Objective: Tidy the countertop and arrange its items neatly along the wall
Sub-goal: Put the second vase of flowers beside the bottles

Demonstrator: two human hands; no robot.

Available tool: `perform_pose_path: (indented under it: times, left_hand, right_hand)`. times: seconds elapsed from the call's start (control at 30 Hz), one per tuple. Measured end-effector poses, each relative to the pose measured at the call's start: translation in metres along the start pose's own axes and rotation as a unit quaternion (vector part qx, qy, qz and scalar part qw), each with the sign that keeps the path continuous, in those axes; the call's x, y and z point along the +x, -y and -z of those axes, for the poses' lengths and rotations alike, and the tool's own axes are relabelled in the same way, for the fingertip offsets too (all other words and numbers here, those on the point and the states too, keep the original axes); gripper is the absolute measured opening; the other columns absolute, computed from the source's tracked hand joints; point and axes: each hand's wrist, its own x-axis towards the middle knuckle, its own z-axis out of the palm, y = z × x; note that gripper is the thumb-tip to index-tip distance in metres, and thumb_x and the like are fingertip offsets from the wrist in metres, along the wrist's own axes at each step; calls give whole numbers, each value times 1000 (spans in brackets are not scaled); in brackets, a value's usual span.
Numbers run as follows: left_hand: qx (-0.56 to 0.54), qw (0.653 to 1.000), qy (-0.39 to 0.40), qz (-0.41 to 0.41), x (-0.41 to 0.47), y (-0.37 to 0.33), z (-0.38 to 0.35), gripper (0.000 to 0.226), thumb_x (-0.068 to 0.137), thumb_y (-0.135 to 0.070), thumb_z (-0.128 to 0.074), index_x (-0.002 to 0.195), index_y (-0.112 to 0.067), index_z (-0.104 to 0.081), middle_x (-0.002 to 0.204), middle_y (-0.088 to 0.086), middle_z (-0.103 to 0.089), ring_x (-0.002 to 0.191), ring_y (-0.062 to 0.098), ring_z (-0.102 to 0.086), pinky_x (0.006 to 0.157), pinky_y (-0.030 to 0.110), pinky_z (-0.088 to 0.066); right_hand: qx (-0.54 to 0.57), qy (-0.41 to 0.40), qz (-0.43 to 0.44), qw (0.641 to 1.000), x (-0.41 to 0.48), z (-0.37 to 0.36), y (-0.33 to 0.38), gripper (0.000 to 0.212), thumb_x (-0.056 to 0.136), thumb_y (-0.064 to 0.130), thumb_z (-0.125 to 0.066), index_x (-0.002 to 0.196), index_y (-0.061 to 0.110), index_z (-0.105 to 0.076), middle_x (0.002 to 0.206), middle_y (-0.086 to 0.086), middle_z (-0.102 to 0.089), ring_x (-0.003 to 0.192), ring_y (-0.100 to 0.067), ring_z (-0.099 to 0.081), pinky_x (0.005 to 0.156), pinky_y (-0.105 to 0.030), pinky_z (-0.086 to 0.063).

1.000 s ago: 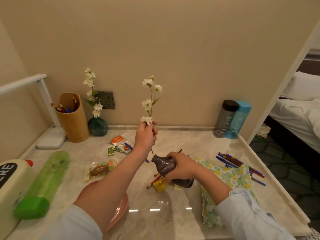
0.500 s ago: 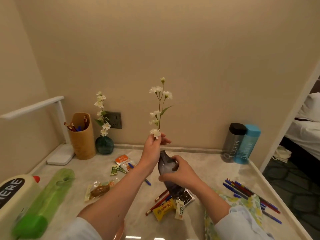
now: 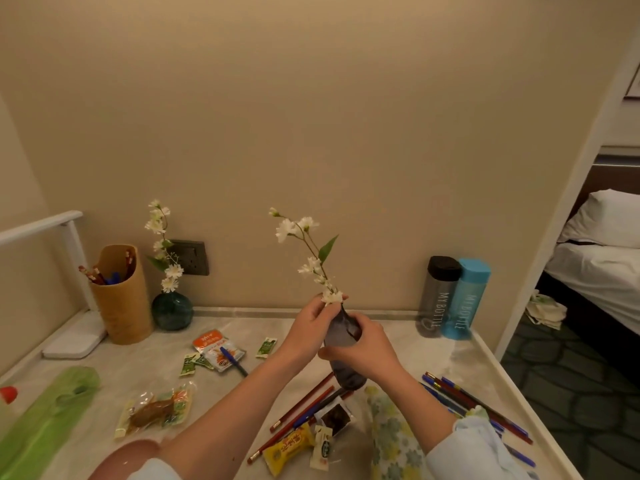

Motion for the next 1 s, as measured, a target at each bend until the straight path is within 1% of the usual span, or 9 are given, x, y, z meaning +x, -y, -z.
perform_pose_path:
  times: [0.1, 0.17, 0.27, 0.37, 0.5, 0.63, 0.83, 0.93, 1.0]
  left_hand:
    - [36, 999, -25, -24, 11, 6, -18, 19, 92, -36, -61, 90, -20, -70, 78, -14, -70, 78, 4, -65, 66, 15, -47]
    - [108, 992, -56, -35, 24, 11, -28, 33, 90, -47, -60, 72, -20, -66, 61, -10, -57, 62, 7, -56, 62, 27, -43]
    - [148, 987, -44, -49, 41, 18, -44, 38, 86, -57, -56, 87, -23, -74, 84, -1, -64, 77, 9, -62, 74, 35, -51]
    - [147, 988, -28, -47, 52, 21, -59, 19, 90, -41, -60, 105, -34, -68, 109, -4, -66, 97, 6, -63, 88, 32, -54]
    - [144, 987, -43, -65, 67, 24, -78, 31, 90, -37, -62, 119, -29, -56, 97, -9, -69, 91, 9, -66, 84, 40, -56]
    - [167, 984, -33, -62, 82, 29, -91, 15, 91, -39, -61, 100, -27, -61, 91, -6, -69, 87, 11, -66, 82, 43, -55]
    - [144, 989, 29, -5, 106, 39, -99, 49, 85, -39, -69, 128, -35, -47, 107, -21, -57, 103, 3, -59, 93, 28, -50]
    - [145, 989, 27, 24, 117, 53, -95, 63, 80, -40, -75, 134, -33, -44, 117, -13, -57, 111, 6, -58, 97, 33, -50]
    - [132, 990, 27, 40, 124, 64, -93, 55, 83, -34, -73, 131, -30, -47, 119, -8, -61, 109, 7, -60, 94, 30, -52]
  right_hand:
    - [-5, -8, -4, 1000, 8, 11, -15, 88, 33, 64, -82, 113, 38, -55, 111, 7, -62, 98, -10, -62, 88, -36, -56]
    - [-1, -10, -13, 1000, 12, 20, -24, 87, 33, 62, -82, 111, 36, -56, 109, 6, -62, 95, -10, -63, 86, -36, -57]
    - [5, -14, -15, 1000, 18, 34, -35, 80, 35, 58, -82, 107, 33, -58, 108, 5, -63, 92, -10, -65, 83, -36, -57]
    - [10, -19, -16, 1000, 23, 48, -46, 80, 37, 55, -82, 110, 31, -58, 111, 5, -62, 95, -11, -63, 85, -36, -56]
    - [10, -23, -24, 999, 34, 60, -59, 82, 39, 57, -82, 112, 30, -58, 111, 6, -62, 95, -9, -63, 84, -35, -56]
    - [4, -31, -36, 999, 48, 65, -69, 87, 37, 61, -80, 115, 32, -56, 113, 6, -61, 96, -10, -62, 86, -36, -55]
    - [16, -43, -49, 998, 75, 71, -78, 90, 39, 63, -77, 121, 33, -56, 118, 6, -61, 104, -12, -61, 89, -36, -55]
    - [7, -43, -58, 997, 88, 69, -83, 89, 43, 64, -76, 123, 32, -54, 123, 6, -58, 109, -14, -58, 91, -37, -53]
    - [5, -41, -66, 997, 95, 68, -87, 88, 46, 61, -78, 125, 30, -54, 125, 5, -56, 110, -15, -57, 92, -35, -52]
